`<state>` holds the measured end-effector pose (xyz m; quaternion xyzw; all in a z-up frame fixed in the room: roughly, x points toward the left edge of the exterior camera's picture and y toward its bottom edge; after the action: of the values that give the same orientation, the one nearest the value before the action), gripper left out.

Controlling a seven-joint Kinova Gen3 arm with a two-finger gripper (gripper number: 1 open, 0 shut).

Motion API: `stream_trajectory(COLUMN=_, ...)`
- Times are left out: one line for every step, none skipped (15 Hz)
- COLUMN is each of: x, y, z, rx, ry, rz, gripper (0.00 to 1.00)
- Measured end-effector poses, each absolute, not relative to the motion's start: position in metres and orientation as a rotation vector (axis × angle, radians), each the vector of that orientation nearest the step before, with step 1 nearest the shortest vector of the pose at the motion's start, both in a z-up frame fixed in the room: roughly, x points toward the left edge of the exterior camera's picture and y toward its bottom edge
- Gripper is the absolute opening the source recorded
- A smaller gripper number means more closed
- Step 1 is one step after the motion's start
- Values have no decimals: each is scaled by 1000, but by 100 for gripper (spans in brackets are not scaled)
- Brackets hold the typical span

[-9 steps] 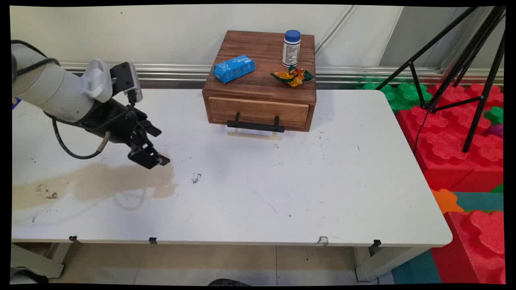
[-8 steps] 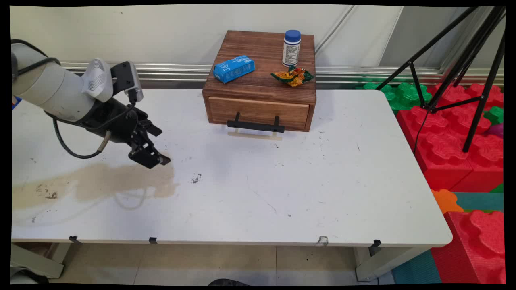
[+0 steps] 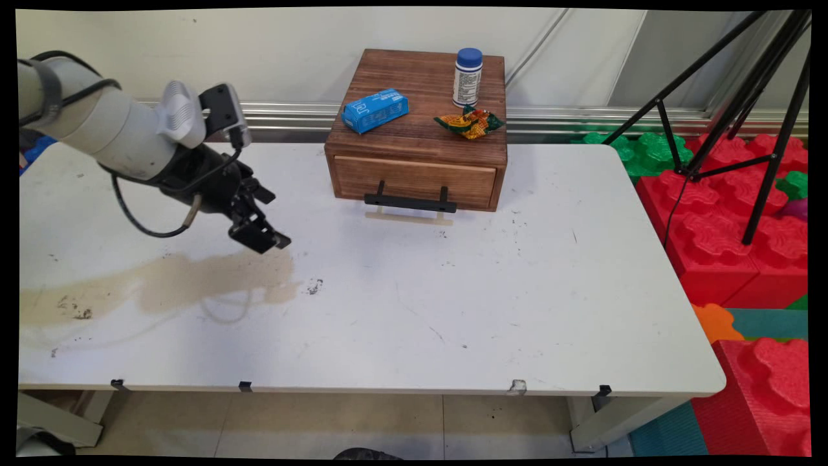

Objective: Open the drawer

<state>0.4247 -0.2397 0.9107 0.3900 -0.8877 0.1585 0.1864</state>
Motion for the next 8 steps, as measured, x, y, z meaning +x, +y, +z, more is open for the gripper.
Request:
stream_trajectory(x=422, y=-245, z=911, rx=1099, ry=-2496, rz=451, gripper=100)
stream_trajectory(x=419, y=-250, z=912, rx=1097, ry=-2493, rz=455, gripper=100)
stream_trajectory(x=416, y=-256, z=913, rx=1094, ry=-2491, rz=459, gripper=100)
stream_trajectory(x=413, y=-262, z=914, rx=1089, ry=-2490, rz=466, gripper=100)
stream_trajectory(x=409, y=-267, z=914, rx=1082, ry=-2490, rz=471, gripper=100)
stream_trajectory(x=406, y=-274, z=915, rx=1073, ry=-2490, rz=476, gripper=100)
stream_trajectory(x=401, y=-281, z=915, rx=1063, ry=-2491, rz=481, gripper=100)
stream_trajectory(x=398, y=-285, z=915, rx=1056, ry=-2491, rz=485, gripper=100)
